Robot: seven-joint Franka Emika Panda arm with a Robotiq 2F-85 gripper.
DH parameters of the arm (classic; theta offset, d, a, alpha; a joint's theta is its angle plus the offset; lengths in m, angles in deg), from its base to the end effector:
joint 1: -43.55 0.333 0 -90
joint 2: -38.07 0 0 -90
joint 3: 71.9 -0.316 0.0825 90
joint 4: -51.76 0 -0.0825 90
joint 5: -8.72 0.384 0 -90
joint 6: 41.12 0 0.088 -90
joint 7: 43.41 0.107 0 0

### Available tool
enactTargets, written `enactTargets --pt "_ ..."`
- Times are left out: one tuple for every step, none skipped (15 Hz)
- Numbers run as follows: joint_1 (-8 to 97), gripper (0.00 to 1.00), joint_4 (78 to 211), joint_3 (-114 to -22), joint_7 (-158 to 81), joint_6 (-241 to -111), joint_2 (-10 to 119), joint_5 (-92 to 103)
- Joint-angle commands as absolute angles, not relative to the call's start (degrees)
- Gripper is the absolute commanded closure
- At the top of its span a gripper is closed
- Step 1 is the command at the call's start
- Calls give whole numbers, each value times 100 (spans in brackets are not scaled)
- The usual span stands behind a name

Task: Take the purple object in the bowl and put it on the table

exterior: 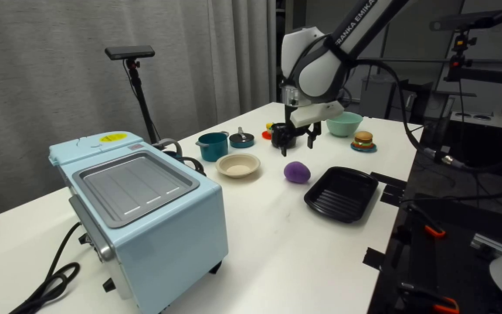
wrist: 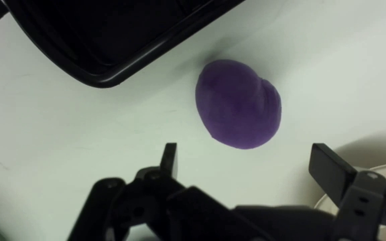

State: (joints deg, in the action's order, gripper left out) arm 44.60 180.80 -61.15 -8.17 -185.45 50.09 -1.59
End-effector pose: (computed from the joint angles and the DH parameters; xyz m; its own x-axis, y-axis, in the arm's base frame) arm 0.5385 -0.0903 0.2781 0.8018 -0.5843 0.1253 -0.5960 -0.7972 0.0965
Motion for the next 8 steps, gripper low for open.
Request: enactTargets --pt "4317 0 18025 -6137 -1034 -18011 4518 -139" --pt "4272 0 17975 -6150 -1073 -17885 4429 -126" --pt "4271 0 17983 -6183 -1023 -17839 4367 -145" --pt "4246 0 17953 -6202 -1022 -17745 4296 -142" --pt "4225 0 17926 -6215 -1017 -17692 4239 -151" --pt "4207 0 17904 -6226 -1021 -17647 4203 -144" --pt "4200 0 17881 -6236 -995 -17591 4171 -172" --pt "4190 0 17868 -6246 -986 -17564 4150 -177"
